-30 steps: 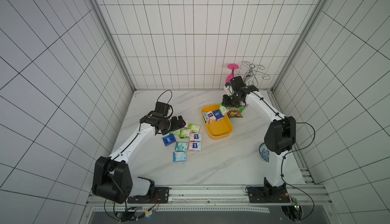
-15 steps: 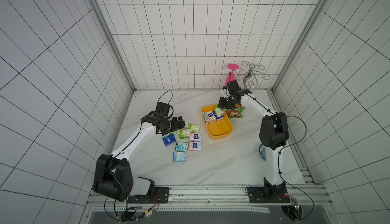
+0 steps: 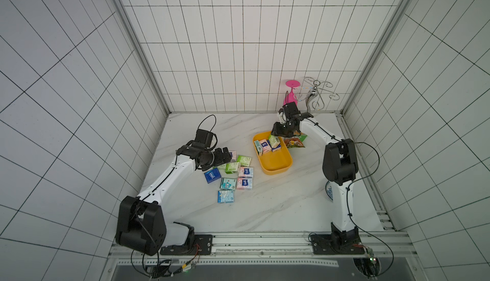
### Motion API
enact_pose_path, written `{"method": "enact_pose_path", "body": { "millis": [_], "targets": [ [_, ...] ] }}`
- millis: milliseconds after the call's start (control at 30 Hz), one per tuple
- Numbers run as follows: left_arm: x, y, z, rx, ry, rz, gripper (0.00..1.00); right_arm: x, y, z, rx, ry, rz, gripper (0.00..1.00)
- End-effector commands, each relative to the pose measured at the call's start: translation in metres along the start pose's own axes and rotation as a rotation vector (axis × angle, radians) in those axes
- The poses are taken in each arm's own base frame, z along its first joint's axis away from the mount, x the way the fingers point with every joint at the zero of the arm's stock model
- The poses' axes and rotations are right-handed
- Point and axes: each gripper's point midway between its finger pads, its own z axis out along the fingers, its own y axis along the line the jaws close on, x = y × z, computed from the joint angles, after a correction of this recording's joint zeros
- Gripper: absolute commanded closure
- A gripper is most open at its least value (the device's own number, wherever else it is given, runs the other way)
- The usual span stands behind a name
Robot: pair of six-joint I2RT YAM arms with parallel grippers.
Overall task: Put the pocket tissues into the storage box
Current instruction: Place the pocket tissues in the storage box.
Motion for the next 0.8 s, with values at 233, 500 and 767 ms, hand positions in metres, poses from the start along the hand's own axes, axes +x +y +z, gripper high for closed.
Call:
{"method": "enact_pose_path", "body": {
  "millis": [233, 500, 767],
  "targets": [
    [-0.004, -0.002, -0.006, 0.005, -0.039, 0.014, 0.03, -0.008, 0.029, -0.052, 0.061, -0.053, -0.153, 0.55],
    [-0.007, 0.002, -0.011, -0.013, -0.070, 0.005, 0.02, 0.047, 0.085, -0.061, -0.036, -0.004, -0.209, 0.54],
    [-0.016, 0.033, -0.022, 0.027, -0.130, -0.191, 0.02, 0.105, 0.136, -0.055, -0.136, 0.101, -0.371, 0.50]
  ]
}}
